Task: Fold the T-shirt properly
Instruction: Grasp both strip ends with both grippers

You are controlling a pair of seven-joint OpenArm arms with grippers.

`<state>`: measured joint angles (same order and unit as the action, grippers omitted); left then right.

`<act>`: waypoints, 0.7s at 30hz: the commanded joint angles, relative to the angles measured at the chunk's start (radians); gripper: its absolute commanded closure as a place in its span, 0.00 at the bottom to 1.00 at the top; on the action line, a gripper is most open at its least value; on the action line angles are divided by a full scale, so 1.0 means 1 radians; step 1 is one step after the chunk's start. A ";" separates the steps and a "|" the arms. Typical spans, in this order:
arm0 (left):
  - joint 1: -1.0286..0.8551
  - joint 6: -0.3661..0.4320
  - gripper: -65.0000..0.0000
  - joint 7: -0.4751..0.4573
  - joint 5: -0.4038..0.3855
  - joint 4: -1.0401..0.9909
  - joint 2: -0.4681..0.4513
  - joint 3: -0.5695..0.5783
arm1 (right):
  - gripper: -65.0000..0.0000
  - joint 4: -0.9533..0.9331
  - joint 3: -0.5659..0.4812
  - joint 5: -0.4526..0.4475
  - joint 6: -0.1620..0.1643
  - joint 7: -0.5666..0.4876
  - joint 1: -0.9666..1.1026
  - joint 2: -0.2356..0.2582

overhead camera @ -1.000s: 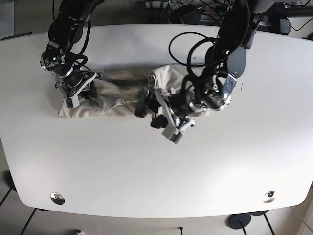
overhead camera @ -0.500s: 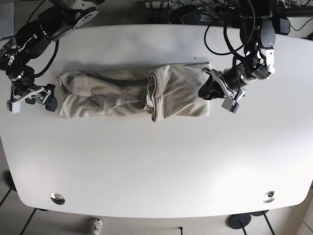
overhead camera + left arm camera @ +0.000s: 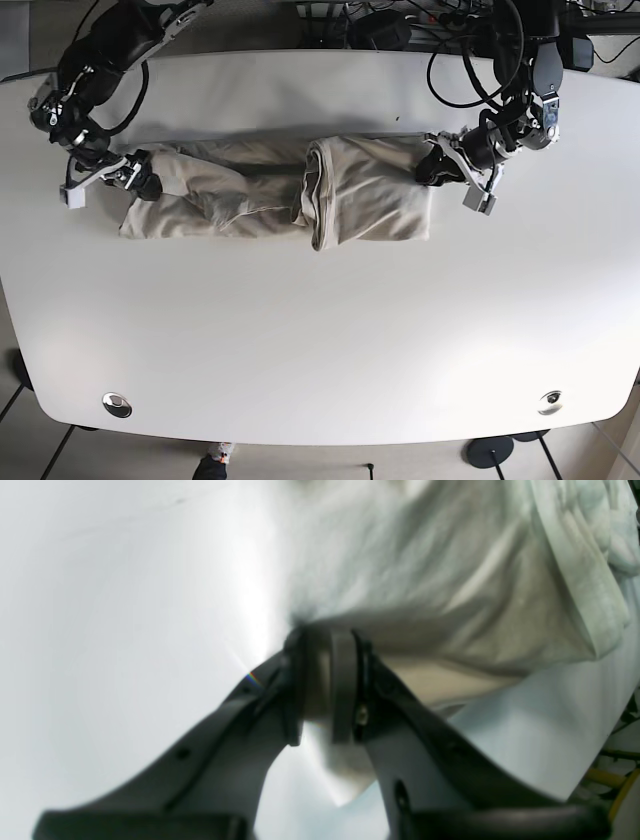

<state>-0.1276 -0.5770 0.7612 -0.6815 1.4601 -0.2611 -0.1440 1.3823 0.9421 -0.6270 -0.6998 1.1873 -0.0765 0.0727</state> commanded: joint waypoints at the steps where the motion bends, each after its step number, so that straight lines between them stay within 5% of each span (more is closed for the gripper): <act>1: 0.010 -0.005 0.90 -0.018 -0.016 0.015 -0.010 -0.004 | 0.05 0.015 -0.015 0.005 0.002 -0.007 0.004 -0.012; 8: 0.006 -0.005 0.90 -0.018 -0.017 0.020 -0.024 -0.006 | 0.08 0.010 -0.093 0.014 0.002 -0.043 0.002 -0.018; 12: 0.004 -0.005 0.90 -0.018 -0.017 0.020 -0.024 -0.006 | 0.43 0.010 -0.150 0.055 0.002 -0.073 -0.003 -0.009; 15: 0.004 -0.005 0.90 -0.018 -0.017 0.015 -0.022 -0.006 | 0.89 0.010 -0.157 0.062 0.002 -0.102 -0.004 0.009; 16: 0.004 -0.005 0.90 -0.016 -0.017 0.015 -0.020 -0.006 | 0.98 0.015 -0.157 0.062 0.002 -0.102 -0.004 0.012; 21: 0.004 -0.002 0.90 -0.016 -0.017 0.020 -0.017 -0.006 | 0.97 0.199 -0.157 0.060 0.002 -0.082 0.007 0.008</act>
<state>-0.1329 -0.5766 0.7616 -0.6811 1.4612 -0.2703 -0.1452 1.5616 0.7837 -0.5465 -0.6956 1.1328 -0.0498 0.0643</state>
